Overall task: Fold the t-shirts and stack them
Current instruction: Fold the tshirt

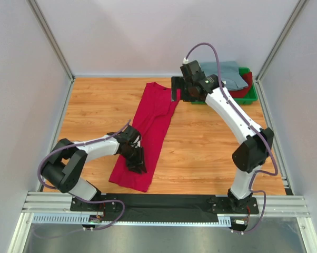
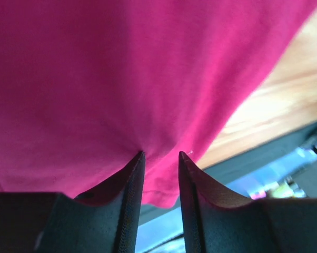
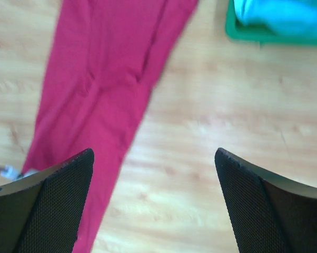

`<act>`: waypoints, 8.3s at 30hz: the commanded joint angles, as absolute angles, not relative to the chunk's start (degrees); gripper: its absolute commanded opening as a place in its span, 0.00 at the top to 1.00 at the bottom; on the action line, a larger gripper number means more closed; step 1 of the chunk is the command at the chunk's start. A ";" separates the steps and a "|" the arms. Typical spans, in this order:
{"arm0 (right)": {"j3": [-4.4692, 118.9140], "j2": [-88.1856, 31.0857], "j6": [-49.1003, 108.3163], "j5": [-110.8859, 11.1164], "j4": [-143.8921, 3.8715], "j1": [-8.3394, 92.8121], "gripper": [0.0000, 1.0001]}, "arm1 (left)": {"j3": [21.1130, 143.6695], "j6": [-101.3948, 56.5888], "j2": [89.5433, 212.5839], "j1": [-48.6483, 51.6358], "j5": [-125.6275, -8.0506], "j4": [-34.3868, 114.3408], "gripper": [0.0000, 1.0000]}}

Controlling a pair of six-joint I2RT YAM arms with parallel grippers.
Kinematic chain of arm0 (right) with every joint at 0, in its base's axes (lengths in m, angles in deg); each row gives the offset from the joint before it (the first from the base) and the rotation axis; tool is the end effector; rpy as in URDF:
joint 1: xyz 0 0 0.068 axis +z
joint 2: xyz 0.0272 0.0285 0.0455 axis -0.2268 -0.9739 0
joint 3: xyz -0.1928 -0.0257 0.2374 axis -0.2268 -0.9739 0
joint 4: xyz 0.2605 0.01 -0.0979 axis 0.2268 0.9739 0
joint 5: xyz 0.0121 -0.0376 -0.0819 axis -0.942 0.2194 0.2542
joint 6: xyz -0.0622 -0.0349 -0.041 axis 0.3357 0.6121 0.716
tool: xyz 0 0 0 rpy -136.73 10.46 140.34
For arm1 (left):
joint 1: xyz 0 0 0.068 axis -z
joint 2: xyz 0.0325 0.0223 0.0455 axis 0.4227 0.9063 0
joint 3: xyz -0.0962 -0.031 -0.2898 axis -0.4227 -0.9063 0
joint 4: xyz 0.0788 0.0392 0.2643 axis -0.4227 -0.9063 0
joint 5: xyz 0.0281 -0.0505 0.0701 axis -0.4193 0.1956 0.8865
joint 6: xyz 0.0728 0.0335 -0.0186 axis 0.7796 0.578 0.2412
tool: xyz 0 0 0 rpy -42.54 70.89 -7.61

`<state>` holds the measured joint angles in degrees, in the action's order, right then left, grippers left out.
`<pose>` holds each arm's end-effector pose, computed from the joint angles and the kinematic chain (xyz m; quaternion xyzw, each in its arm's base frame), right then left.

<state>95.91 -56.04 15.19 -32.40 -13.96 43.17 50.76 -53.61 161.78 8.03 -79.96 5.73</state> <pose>0.4061 0.2211 0.3708 -0.0436 0.9383 0.0715 0.3356 0.2011 -0.1617 0.1285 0.0633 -0.9752 0.2101 0.0305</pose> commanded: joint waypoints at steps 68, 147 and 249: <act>71.42 -47.17 14.28 -52.69 -16.80 46.95 0.08 | 38.61 -61.36 144.30 1.88 -86.19 10.37 0.50; 37.11 -32.44 3.45 -69.23 -31.94 44.58 1.00 | 47.82 -70.08 134.87 2.43 -78.17 2.54 1.00; 63.90 -56.55 15.77 -76.16 -32.98 32.01 0.57 | 64.13 -43.59 163.39 -13.76 -97.93 16.31 0.64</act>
<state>72.11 -58.34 15.49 -72.09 -27.06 31.92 73.33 -40.32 164.36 -14.11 -93.58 7.94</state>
